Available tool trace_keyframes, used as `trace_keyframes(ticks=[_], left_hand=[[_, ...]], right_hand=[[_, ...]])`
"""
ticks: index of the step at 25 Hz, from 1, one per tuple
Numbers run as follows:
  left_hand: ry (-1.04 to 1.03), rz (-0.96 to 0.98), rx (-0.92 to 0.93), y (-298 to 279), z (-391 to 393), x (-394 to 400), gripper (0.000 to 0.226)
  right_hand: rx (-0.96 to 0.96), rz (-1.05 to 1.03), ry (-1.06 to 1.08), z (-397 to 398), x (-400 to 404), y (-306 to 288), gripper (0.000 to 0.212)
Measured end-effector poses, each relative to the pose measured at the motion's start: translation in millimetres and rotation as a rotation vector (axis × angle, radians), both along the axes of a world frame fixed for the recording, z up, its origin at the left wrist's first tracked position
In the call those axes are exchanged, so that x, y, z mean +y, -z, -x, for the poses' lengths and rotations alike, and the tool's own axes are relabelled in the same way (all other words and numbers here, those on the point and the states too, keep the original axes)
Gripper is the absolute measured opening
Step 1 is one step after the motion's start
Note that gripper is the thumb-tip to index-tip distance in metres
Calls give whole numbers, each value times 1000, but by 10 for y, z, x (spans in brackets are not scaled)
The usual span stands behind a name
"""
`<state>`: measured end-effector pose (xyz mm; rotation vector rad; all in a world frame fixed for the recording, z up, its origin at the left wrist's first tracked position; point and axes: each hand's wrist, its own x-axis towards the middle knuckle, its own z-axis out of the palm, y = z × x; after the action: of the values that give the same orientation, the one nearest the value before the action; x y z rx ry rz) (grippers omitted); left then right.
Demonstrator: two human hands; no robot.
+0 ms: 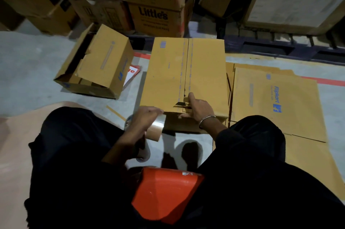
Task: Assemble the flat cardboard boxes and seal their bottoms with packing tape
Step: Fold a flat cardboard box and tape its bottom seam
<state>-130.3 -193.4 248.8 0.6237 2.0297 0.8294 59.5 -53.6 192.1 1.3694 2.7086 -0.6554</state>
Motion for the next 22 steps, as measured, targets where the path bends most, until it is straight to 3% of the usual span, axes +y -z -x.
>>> trace_keyframes(ticks=[2,5,8,10,11,14,16,19,22], left_hand=[[182,29,104,-325,232,78,13],[426,95,133,-788,537,210,18],[472,133,69,-957,759,311,19],[431,120,13,-926,806,397,17],[430,108,-1,-879,810,467,17],[495,97,3,-849,798,694,16],[534,107,-21,-866,820,794,17],[621,116,-67,-817,866,873,18],[714,121,-86,-793,839,906,25]], right_hand=[[-29,68,-19,-37,78,-2,77],[-39,264,11,-32,222,-67,83],[145,473,238,-7,307,-223,77],[251,355,467,-38,379,-295,56],[240,221,519,-61,422,-300,56],[164,-83,475,-16,556,-238,83],[89,-241,417,95,642,-139,86],[-108,-331,369,237,646,147,70],[-103,-312,401,253,642,304,56]])
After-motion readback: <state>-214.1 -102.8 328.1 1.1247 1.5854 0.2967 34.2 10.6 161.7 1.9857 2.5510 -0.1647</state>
